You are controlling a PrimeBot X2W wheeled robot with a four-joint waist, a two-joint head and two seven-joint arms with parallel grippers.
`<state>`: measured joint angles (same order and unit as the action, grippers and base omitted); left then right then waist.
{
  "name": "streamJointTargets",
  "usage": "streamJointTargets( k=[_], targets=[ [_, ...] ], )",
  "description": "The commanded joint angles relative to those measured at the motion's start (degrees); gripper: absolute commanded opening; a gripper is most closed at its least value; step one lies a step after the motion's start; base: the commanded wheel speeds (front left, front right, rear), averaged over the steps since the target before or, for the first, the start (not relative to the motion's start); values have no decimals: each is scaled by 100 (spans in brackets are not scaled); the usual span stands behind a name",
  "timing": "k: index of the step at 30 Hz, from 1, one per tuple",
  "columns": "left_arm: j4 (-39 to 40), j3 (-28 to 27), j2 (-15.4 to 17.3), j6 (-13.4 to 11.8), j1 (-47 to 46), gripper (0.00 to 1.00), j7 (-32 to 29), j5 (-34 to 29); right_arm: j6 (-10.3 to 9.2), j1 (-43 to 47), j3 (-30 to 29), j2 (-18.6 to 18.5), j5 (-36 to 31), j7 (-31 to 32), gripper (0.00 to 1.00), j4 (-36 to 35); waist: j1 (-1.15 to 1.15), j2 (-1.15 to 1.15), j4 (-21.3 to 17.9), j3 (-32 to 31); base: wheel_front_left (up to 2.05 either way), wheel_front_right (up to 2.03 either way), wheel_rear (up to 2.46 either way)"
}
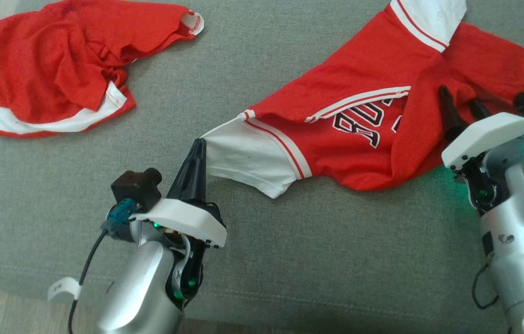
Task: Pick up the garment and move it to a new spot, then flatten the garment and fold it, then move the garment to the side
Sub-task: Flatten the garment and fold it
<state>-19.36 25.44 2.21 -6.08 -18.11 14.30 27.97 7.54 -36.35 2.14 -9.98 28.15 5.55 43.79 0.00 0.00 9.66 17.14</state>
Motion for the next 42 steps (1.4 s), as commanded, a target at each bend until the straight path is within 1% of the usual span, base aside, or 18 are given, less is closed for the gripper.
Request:
streamJointTargets(
  k=[1,2,7,11,15,20,22,24,26,29,30,33,36,37,42],
  targets=[
    [188,-151,66,-33,-193,0,70,20,-5,-174,125,-33,-23,-68,27,-127,0,0,4,5,0,0,0],
    [184,-155,66,-36,-196,0,70,22,-5,-190,152,-36,-20,-93,0,-112,0,0,2,4,0,0,0],
    [142,-216,66,-49,-184,0,70,8,-5,-187,327,-104,12,-213,0,-92,0,0,-65,-63,0,0,0],
    [122,-306,66,-46,-160,0,70,-30,-5,-104,569,-239,-24,-290,0,-265,0,0,-174,-194,0,0,0],
    [140,-454,66,-26,-90,0,70,-41,-5,61,734,-513,-80,-269,0,-634,0,0,-337,-392,0,0,0],
    [313,-791,66,34,8,0,70,86,-5,313,534,-909,-232,-131,0,-1268,0,0,-610,-679,0,0,0],
    [426,-912,66,82,16,0,70,145,-5,424,415,-1048,-406,-26,0,-1552,0,0,-717,-803,0,0,0],
    [559,-1007,66,153,14,0,70,283,-5,543,301,-1144,-627,94,0,-1868,0,0,-808,-930,0,0,0],
    [709,-1069,66,225,-19,0,70,441,-5,647,176,-1164,-789,202,0,-2210,0,0,-887,-1056,0,0,0],
    [982,-1112,66,302,-110,0,70,641,-5,768,-16,-1118,-1077,286,0,-2718,0,0,-980,-1278,0,0,0],
    [1190,-1121,66,320,-180,0,70,834,-5,838,-119,-1055,-1296,329,0,-3012,0,0,-1023,-1434,0,0,0],
    [1543,-1106,66,282,-276,0,70,1138,-5,927,-284,-908,-1640,386,0,-3386,0,0,-1073,-1671,0,0,0],
    [2007,-1106,66,151,-354,0,70,1502,-5,994,-509,-697,-1961,465,0,-3727,0,0,-1109,-1812,0,0,0],
    [2007,-1106,66,151,-354,0,70,1502,-5,994,-509,-697,-1961,465,0,-3727,0,0,-1109,-1812,0,0,0],
    [2922,-1018,66,-188,-408,0,70,2071,-5,1158,-945,-80,-2081,683,0,-4341,0,0,-1127,-1946,0,0,0]
  ],
)
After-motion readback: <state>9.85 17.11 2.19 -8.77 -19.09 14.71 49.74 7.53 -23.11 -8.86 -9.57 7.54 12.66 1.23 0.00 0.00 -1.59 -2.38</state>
